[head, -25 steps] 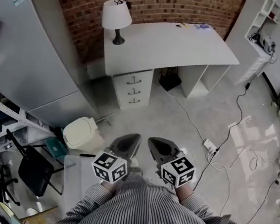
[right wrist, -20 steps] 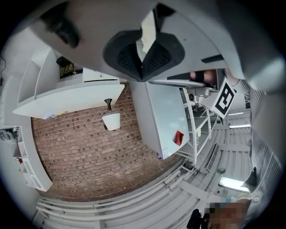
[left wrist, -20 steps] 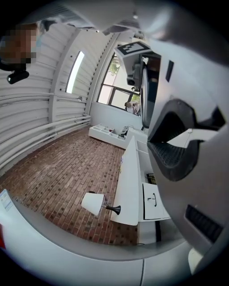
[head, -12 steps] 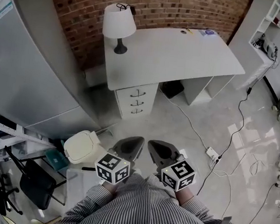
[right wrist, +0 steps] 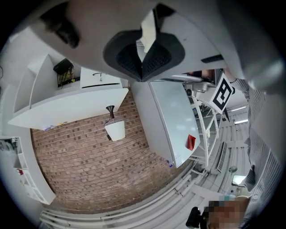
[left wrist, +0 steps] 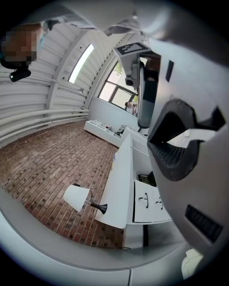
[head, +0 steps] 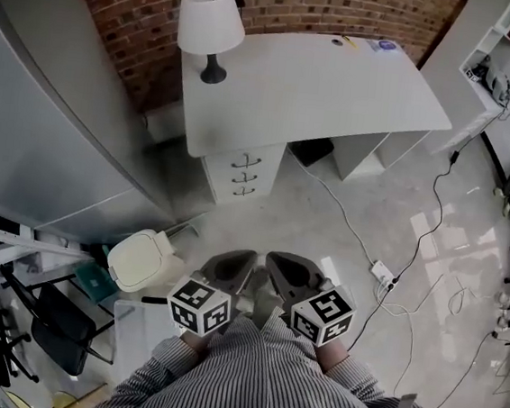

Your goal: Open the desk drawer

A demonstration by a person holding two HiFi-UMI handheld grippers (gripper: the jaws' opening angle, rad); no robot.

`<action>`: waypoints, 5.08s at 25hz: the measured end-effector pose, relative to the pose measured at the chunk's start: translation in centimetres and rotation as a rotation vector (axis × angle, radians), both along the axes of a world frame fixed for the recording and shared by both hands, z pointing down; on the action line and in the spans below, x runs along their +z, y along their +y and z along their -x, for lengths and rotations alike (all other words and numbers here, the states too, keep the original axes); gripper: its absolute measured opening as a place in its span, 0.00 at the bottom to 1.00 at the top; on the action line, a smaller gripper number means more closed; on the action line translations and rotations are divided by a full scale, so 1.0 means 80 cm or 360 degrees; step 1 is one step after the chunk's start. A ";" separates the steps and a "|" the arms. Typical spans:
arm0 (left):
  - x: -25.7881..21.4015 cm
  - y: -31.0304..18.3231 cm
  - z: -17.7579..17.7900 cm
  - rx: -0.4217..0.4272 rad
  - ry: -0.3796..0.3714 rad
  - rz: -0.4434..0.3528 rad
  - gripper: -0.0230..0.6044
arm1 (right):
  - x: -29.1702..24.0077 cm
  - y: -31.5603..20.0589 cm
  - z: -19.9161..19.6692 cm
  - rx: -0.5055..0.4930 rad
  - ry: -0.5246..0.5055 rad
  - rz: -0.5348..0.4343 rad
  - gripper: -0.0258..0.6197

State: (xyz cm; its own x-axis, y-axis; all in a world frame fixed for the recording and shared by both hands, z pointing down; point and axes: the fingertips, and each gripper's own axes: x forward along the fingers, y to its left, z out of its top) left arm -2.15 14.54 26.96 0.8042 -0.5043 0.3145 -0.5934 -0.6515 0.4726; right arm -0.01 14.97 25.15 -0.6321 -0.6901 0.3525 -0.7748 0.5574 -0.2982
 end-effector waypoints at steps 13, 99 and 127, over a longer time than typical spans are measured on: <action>-0.018 -0.164 -0.015 -0.0198 -0.0015 -0.0086 0.06 | -0.019 -0.166 -0.034 -0.0208 -0.0007 -0.0088 0.06; 0.233 -0.328 -0.001 -0.0371 0.0198 0.0587 0.06 | 0.238 -0.353 -0.023 -0.0139 -0.0205 0.0553 0.06; 0.385 -0.335 0.008 -0.0585 0.0560 0.0738 0.06 | 0.413 -0.321 -0.024 0.0050 -0.0565 0.0913 0.07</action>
State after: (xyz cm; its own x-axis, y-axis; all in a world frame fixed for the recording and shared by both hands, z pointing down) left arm -2.81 -12.26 57.78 0.7005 -0.6403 0.3153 -0.4975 -0.1213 0.8589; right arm 1.89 -10.73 58.16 -0.7601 -0.4753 0.4431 -0.5883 0.2136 -0.7799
